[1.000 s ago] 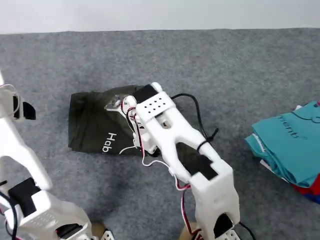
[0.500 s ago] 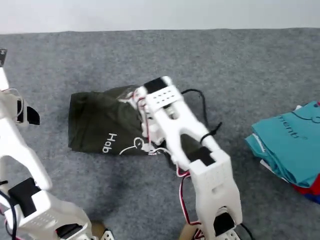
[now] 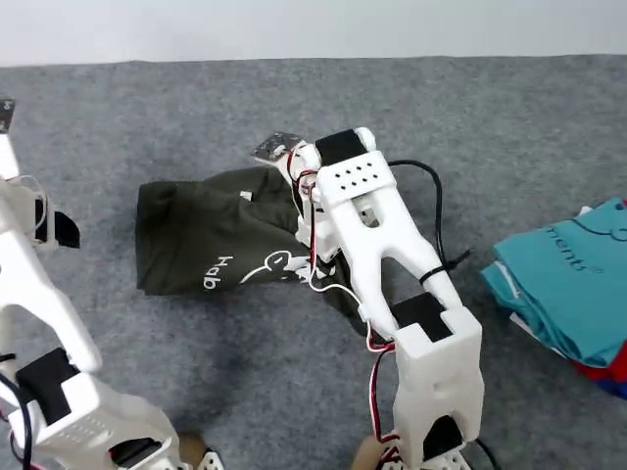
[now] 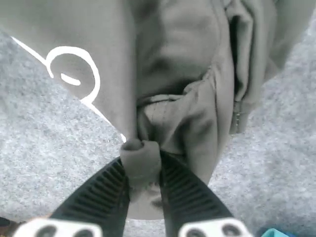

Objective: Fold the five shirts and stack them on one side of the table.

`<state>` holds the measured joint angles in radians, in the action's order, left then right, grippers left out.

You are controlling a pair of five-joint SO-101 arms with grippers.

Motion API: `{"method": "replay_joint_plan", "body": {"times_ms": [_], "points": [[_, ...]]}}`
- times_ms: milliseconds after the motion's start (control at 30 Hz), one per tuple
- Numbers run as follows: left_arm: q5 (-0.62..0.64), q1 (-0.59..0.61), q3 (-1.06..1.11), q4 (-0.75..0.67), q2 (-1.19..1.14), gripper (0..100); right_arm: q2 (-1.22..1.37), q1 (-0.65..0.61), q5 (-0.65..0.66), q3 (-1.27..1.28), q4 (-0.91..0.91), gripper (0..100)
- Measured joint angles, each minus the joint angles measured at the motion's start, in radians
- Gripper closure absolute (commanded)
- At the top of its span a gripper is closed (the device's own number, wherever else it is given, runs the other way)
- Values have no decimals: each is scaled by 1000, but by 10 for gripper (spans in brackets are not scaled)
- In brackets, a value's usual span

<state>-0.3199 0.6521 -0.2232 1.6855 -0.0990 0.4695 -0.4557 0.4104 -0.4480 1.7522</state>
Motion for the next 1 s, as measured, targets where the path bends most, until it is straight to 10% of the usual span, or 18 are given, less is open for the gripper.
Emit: {"method": "replay_joint_plan", "body": {"times_ms": [1000], "points": [[28, -117, 69, -74, 0, 772, -195, 141, 91, 77, 0, 987]]}}
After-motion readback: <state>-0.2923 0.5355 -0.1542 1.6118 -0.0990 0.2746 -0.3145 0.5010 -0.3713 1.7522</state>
